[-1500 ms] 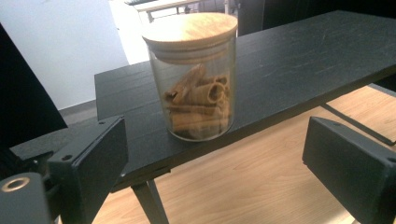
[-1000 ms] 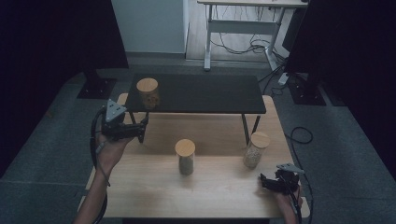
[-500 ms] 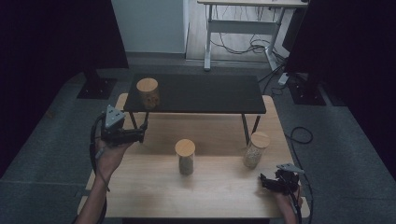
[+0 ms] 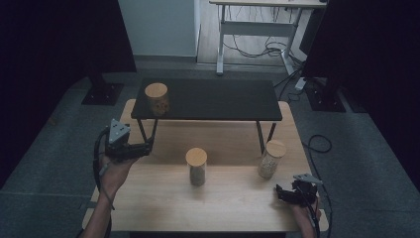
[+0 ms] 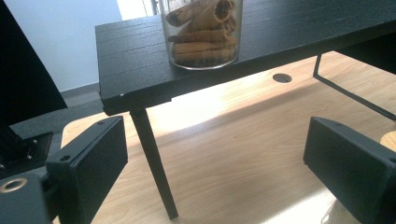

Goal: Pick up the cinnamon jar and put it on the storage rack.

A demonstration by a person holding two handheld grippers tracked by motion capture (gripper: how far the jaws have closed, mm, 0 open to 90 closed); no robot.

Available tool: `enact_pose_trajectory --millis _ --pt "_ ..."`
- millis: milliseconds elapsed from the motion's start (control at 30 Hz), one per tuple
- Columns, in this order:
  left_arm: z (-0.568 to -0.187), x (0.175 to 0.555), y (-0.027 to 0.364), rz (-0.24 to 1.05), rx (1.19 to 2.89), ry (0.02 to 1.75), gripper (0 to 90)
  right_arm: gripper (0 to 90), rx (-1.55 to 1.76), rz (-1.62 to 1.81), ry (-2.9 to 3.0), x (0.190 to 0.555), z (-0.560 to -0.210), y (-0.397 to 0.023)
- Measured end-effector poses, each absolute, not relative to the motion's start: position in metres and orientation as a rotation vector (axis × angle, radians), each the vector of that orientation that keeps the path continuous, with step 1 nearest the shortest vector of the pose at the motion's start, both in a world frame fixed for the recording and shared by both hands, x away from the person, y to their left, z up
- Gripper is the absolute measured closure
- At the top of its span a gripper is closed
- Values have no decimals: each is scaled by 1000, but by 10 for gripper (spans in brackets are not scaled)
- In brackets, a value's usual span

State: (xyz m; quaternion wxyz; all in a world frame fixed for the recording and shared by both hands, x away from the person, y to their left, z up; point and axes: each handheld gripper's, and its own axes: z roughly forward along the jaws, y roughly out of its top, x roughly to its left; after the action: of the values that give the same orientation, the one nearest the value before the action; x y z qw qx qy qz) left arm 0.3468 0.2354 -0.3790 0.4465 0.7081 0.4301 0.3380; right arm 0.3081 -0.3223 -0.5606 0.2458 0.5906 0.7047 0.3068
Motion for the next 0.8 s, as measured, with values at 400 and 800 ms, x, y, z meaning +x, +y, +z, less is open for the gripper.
enact_pose_trajectory --millis 400,800 --pt "-383 336 237 840 1754 1054 60 58 1612 839 1922 308 -561 -322" --pt "-397 330 241 826 1758 1069 60 57 1612 838 1922 308 -561 -322"
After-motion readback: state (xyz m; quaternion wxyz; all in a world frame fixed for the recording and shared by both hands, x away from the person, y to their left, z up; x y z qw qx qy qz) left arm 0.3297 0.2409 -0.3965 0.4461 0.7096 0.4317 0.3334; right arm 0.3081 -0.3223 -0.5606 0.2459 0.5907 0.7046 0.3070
